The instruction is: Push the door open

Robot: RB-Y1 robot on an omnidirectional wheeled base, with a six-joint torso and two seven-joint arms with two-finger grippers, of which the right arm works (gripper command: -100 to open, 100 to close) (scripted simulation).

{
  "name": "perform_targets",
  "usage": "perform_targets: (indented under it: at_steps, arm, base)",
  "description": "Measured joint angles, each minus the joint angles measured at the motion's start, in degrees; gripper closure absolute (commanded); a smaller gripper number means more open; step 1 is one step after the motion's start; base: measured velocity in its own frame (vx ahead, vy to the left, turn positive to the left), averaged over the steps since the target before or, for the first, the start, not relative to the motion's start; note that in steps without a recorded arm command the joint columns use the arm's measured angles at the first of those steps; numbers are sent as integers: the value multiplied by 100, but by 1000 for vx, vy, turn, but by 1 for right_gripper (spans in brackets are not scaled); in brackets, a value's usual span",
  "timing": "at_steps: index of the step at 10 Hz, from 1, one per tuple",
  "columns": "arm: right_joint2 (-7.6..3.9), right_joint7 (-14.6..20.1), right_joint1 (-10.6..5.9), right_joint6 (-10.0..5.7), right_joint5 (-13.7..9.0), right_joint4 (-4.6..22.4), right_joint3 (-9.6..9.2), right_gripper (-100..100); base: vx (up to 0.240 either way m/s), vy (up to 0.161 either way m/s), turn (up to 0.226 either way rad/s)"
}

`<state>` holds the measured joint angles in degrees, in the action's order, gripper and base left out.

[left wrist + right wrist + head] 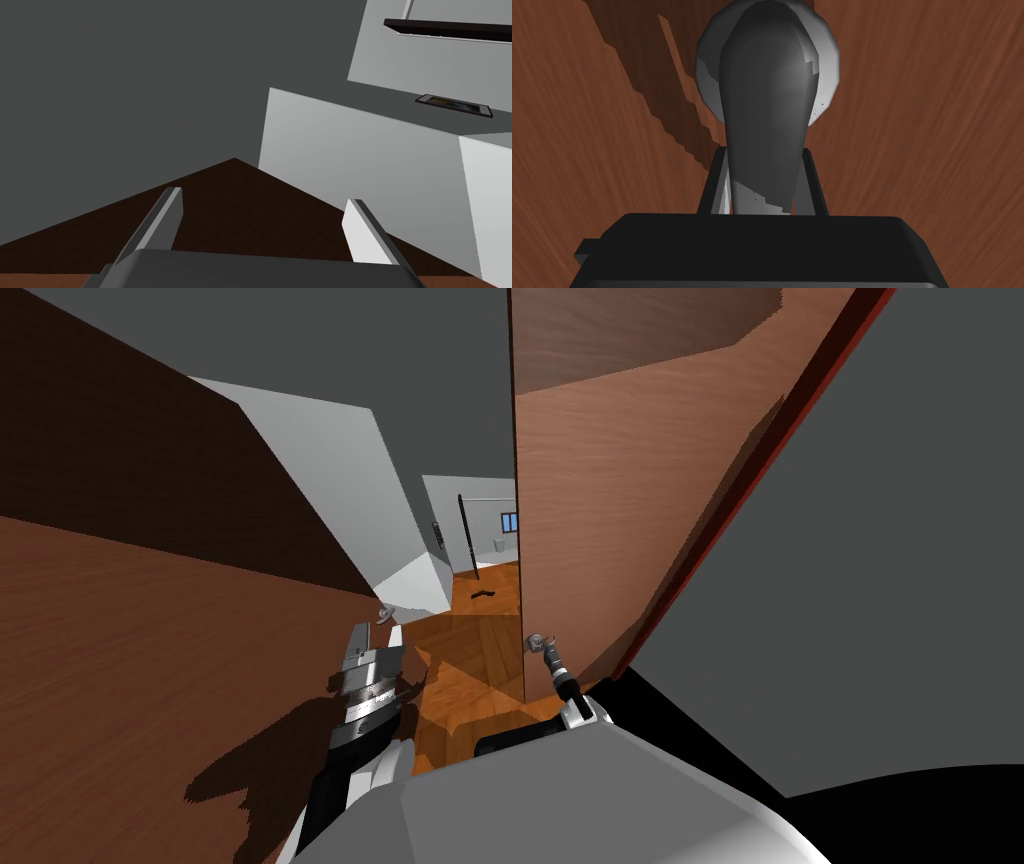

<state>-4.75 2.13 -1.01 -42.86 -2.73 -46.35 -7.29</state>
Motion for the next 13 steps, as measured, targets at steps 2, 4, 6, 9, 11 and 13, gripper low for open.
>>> perform_targets:
  at_steps: [2, 4, 6, 9, 11, 13]
  arm:
    - [-33, -9, -32, -22, -53, 65, 126, 100]
    - [-4, -82, -97, -7, -109, 131, 279, 100]
    - [-6, -120, -114, -88, -168, 234, 431, 100]
    - [24, -215, -194, -51, -257, 293, 668, 100]
    - [30, -274, -224, -102, -323, 384, 844, 100]
    - [38, -326, -238, -118, -383, 409, 1005, 100]
  base:
    - [126, 84, -63]
    - [156, 105, -65]
    - [162, 104, -67]
    - [172, 110, -70]
    - [188, 118, -81]
    - [162, 93, -66]
